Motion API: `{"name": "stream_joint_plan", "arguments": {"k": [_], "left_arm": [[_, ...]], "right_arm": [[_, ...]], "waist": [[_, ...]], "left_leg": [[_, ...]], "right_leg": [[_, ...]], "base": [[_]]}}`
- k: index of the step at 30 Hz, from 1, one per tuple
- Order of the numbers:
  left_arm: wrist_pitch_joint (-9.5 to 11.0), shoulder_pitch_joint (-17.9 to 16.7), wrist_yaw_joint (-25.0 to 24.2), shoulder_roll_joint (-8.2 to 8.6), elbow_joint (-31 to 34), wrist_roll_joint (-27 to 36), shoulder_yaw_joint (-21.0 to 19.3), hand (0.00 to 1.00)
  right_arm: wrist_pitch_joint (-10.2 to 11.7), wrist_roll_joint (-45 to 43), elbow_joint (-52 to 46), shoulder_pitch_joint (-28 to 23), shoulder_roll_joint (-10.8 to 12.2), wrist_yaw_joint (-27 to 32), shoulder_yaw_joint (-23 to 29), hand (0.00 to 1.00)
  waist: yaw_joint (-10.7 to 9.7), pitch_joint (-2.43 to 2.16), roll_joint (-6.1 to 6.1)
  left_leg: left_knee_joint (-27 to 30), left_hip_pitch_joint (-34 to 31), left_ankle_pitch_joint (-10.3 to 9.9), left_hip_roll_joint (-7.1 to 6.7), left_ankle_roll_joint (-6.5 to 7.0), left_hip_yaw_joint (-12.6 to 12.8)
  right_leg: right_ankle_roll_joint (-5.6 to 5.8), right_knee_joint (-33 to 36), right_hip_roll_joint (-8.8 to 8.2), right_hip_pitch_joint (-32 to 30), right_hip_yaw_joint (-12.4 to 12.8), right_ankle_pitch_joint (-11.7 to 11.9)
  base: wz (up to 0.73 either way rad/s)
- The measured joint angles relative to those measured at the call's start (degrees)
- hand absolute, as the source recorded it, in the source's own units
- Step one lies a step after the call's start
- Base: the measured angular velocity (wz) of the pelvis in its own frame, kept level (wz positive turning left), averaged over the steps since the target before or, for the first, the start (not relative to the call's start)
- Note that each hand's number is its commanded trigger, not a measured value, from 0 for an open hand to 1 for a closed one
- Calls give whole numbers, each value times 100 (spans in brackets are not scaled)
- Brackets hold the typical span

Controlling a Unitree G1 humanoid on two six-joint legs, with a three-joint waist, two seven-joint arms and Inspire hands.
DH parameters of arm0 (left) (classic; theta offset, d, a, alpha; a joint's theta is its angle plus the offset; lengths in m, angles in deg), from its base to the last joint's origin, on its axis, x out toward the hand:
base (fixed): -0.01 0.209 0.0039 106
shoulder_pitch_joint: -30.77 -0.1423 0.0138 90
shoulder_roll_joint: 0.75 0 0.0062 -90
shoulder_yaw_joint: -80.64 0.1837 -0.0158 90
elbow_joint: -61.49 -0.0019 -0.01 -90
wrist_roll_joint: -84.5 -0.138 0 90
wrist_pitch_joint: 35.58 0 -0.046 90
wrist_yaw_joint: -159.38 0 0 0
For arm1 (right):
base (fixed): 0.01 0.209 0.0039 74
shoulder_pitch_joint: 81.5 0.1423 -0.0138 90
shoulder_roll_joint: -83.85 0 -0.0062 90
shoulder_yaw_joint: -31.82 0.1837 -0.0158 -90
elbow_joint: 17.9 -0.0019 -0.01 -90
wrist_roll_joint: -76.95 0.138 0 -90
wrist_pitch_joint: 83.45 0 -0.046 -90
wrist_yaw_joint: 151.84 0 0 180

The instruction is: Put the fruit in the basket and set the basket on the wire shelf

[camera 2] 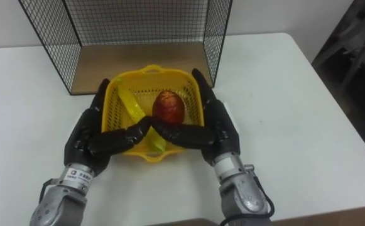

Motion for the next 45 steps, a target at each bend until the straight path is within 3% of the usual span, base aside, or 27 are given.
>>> {"name": "stream_joint_plan", "arguments": {"k": [6, 26, 30, 32, 35, 36, 37, 39, 40, 41, 42, 43, 44, 45], "left_arm": [[200, 12, 128, 1, 244, 0, 1, 0], [200, 169, 258, 3, 508, -8, 1, 0], [201, 169, 258, 3, 527, -8, -3, 0], [217, 169, 257, 2, 526, 13, -14, 0], [222, 168, 257, 0, 468, 4, -69, 0], [224, 168, 258, 1, 456, 5, -95, 0], [224, 163, 256, 0, 437, 10, -98, 0], [223, 129, 256, 0, 408, 4, -108, 0], [224, 122, 249, 1, 392, 4, -131, 0], [224, 114, 244, 1, 388, 7, -144, 0], [225, 114, 227, 11, 385, 19, -153, 0], [224, 112, 208, 22, 386, 93, -150, 0], [223, 108, 209, 22, 385, 103, -156, 0], [223, 108, 209, 38, 385, 101, -181, 0]], "right_arm": [[119, -28, -154, 132, 20, 12, -9, 0], [123, -9, -514, 136, 33, 232, -54, 0], [157, 1, -513, 133, 35, 231, -62, 0], [164, 7, -512, 137, 57, 225, -63, 0], [164, 3, -417, 126, 64, 164, -83, 0], [164, 2, -398, 111, 51, 148, -119, 0], [164, 2, -387, 110, 30, 146, -117, 0], [151, -7, -327, 96, 18, 105, -132, 0], [146, 38, -322, 86, 12, 91, -150, 0], [144, 44, -320, 84, 16, 74, -152, 0], [142, 48, -322, 87, 10, 59, -143, 0], [136, 52, -319, 88, 3, 60, -137, 0], [114, 52, -316, 87, 4, 60, -139, 0], [102, 55, -306, 83, -17, 57, -149, 0]], "waist": [[7, 0, 0], [41, -2, -69], [188, 16, -94], [205, 40, -141], [325, 56, -180], [341, 60, -169], [357, 81, -75], [454, 96, -6], [470, 89, -40], [468, 74, -70], [451, 54, -98], [459, 40, -105], [455, 38, -99], [461, 19, -76]], "left_leg": [[5, 18, 0, -2, 0, -4], [46, 76, 1, 9, -1, -34], [195, 57, -24, 58, -32, 39], [499, -47, -127, 110, -84, 46], [1732, -503, -339, 252, -194, 38], [2462, -813, -338, 332, -198, 17], [3112, -1070, -327, 459, -210, 17], [3722, -1305, -198, 617, -343, -33], [3945, -1478, -51, 600, -367, -145], [3916, -1517, -100, 576, -395, -192], [3421, -1585, -288, 534, -451, -277], [2812, -1673, -293, 490, -480, -301], [2451, -1709, -246, 487, -500, -297], [1914, -1747, 143, 473, -467, -295]], "right_leg": [[0, 6, -2, 16, -4, 0], [-1, 12, -5, 57, -5, 1], [-4, 113, 15, 37, 51, -3], [-61, 274, 30, 1, -34, -88], [-157, 648, 84, -81, -34, -340], [-233, 797, 114, -122, -32, -525], [-269, 938, 189, -122, -14, -622], [-363, 1143, 303, -129, 42, -723], [-438, 1217, 312, -115, 86, -743], [-466, 1220, 297, -124, 96, -736], [-481, 1198, 274, -163, 92, -698], [-470, 1197, 268, -207, 103, -664], [-473, 1192, 268, -211, 100, -659], [-493, 1201, 268, -219, 32, -672]], "base": [[0], [0], [-6], [-3], [0], [0], [-4], [-20], [-14], [6], [0], [-7], [-20], [-17]]}}
